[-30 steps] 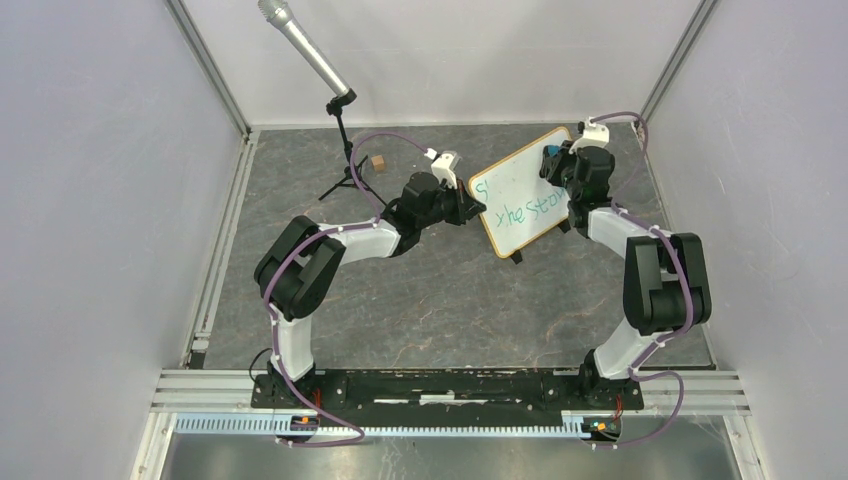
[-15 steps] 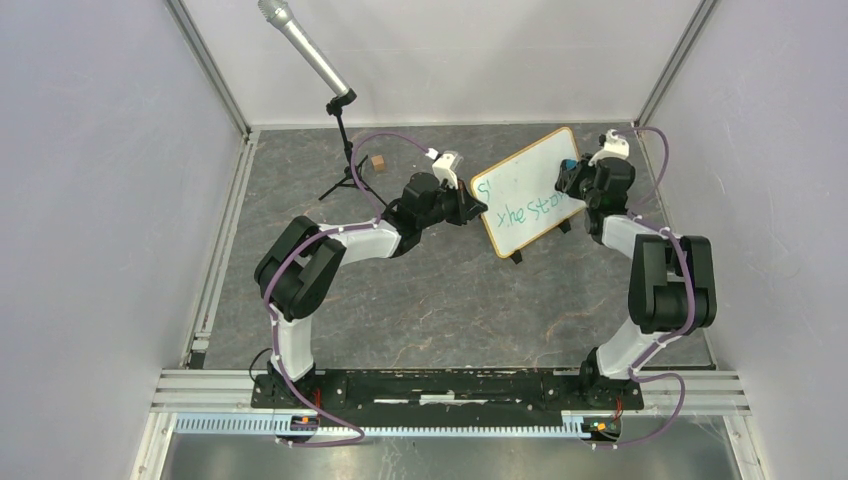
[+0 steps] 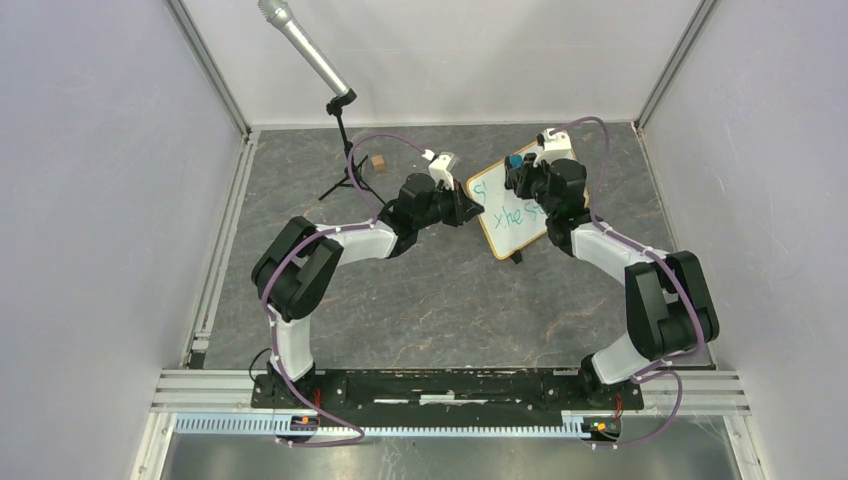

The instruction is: Erase the whiteboard

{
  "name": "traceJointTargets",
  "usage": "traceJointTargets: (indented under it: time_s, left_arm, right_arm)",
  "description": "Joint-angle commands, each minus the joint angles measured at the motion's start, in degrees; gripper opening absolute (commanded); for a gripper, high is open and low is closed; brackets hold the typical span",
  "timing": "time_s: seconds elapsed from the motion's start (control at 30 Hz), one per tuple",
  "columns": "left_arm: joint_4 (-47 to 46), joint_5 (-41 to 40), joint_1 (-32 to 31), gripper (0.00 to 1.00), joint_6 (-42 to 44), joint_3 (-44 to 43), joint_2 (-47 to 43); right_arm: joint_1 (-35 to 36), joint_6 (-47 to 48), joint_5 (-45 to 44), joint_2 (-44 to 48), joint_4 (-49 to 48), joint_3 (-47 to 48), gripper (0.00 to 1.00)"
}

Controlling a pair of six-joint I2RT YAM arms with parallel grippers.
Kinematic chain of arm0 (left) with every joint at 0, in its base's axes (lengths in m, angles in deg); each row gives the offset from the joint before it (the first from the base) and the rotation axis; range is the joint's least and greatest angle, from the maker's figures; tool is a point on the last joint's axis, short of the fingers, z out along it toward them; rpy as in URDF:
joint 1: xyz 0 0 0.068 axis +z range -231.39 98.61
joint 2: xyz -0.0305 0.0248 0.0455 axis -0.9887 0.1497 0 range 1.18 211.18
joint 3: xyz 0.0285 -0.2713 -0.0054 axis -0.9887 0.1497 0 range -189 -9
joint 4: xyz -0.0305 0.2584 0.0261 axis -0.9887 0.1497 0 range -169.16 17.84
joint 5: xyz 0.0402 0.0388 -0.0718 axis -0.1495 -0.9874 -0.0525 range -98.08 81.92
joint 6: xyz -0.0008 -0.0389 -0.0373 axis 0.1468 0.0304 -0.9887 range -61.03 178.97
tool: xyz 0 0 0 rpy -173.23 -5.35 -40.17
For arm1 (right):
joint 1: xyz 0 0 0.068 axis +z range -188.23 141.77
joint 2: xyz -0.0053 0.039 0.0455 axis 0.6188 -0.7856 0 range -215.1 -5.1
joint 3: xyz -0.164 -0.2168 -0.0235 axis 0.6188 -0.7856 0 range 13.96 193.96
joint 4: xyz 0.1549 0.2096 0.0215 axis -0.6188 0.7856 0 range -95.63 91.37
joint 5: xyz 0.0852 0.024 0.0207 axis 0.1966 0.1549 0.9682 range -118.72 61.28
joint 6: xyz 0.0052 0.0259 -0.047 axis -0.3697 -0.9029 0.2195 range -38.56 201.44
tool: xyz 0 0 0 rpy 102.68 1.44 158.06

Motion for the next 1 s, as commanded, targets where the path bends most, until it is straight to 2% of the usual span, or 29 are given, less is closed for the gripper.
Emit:
traceJointTargets:
  time_s: [0.0,0.07,0.13,0.27,0.4,0.5,0.57,0.77,0.87,0.97]
  left_arm:
    - [6.6,0.8,0.2,0.23,8.7,2.2,-1.2]
    - [6.5,0.9,0.3,0.37,8.6,2.4,-1.8]
    - [6.4,0.7,0.4,0.45,9.1,3.0,-2.9]
    - [6.1,-0.8,0.8,0.53,10.1,5.2,-7.5]
    - [4.1,-1.1,3.7,0.58,6.7,7.4,-13.0]
    - [2.0,-4.3,4.7,0.62,4.5,7.2,-14.9]
    - [1.0,-6.1,4.9,0.74,3.9,5.5,-14.1]
    - [-3.2,0.7,6.1,0.74,1.5,-0.2,-6.8]
    - [-5.0,3.4,6.5,0.69,0.6,-0.3,-5.3]
    - [-5.7,5.6,6.6,0.63,0.6,-1.3,-4.4]
  right_arm:
    - [-2.2,2.1,-1.9,1.7,2.9,-2.6,0.01]
    - [-3.1,1.9,-1.1,3.7,1.5,-4.5,0.01]
    - [-3.2,2.2,-1.1,5.3,1.1,-5.4,0.02]
    - [-3.2,2.6,3.2,5.3,-0.3,-5.6,0.09]
    - [-3.2,2.9,5.7,3.7,0.1,-4.3,0.09]
    - [-3.0,2.9,6.6,3.7,-1.2,-4.8,0.08]
    - [-2.5,3.4,7.2,4.1,-2.2,-5.2,0.08]
    - [-1.0,5.2,6.4,4.1,-2.3,-4.7,0.08]
    - [-0.9,5.5,6.5,3.9,-2.5,-4.9,0.16]
    - [-0.6,6.0,6.9,3.7,-3.2,-4.8,0.17]
